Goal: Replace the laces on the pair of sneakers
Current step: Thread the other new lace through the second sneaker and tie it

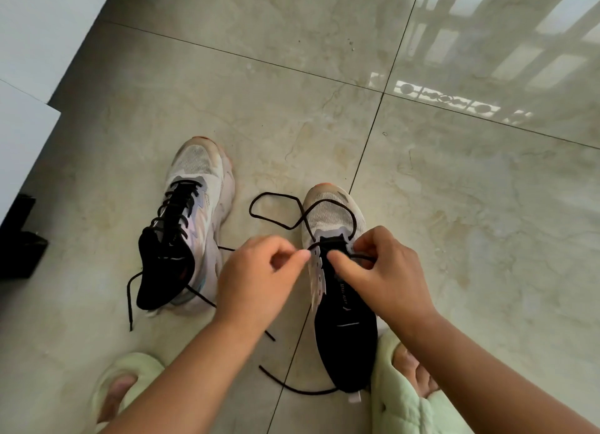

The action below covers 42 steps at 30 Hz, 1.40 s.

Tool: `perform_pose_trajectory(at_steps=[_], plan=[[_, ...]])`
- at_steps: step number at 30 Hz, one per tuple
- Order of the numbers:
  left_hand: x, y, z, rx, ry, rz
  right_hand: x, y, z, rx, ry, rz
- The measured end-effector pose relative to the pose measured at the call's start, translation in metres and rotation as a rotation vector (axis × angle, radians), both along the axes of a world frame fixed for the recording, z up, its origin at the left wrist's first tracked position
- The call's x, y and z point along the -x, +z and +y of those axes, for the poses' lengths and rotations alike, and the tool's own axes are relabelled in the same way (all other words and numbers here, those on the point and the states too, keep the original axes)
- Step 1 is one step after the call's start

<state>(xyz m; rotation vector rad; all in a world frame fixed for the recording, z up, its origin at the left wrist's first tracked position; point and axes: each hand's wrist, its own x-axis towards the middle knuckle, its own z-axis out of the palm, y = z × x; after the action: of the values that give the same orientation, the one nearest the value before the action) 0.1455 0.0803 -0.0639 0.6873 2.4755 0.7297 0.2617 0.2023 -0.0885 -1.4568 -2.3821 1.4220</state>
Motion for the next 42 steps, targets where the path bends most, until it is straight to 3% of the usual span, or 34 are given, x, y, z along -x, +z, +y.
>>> perform_pose_trajectory(at_steps=[2,5,13,16,22,25,29,32,35,39,42], plan=[[-0.006,-0.002,0.022,-0.077,-0.129,0.040,0.003,0.001,0.003,-0.018,-0.028,0.000],[-0.012,-0.015,0.042,0.005,-0.256,0.170,0.009,-0.001,0.009,-0.059,0.052,-0.096],[-0.013,-0.023,0.052,0.207,-0.320,0.335,0.017,-0.003,0.014,-0.061,0.137,-0.235],[-0.014,-0.024,0.054,0.302,-0.356,0.330,0.019,-0.003,0.014,-0.087,0.139,-0.261],[-0.015,-0.006,0.018,0.106,-0.176,0.346,0.016,-0.006,0.013,-0.153,0.121,-0.245],[-0.006,-0.004,-0.018,0.216,-0.131,0.320,0.012,-0.007,0.011,-0.138,0.051,-0.183],[-0.001,-0.006,-0.033,0.415,-0.164,0.151,0.013,-0.005,0.003,-0.156,0.071,-0.169],[0.004,-0.005,-0.017,0.206,-0.149,0.015,0.011,-0.005,0.005,-0.156,0.058,-0.176],[-0.005,-0.004,0.017,0.043,-0.196,0.041,0.010,-0.004,0.005,-0.131,0.053,-0.171],[-0.013,-0.012,0.051,0.149,-0.257,0.183,0.008,-0.005,0.005,-0.105,0.063,-0.157],[-0.013,-0.017,0.058,-0.006,-0.080,-0.009,0.007,-0.007,0.006,-0.122,0.063,-0.144]])
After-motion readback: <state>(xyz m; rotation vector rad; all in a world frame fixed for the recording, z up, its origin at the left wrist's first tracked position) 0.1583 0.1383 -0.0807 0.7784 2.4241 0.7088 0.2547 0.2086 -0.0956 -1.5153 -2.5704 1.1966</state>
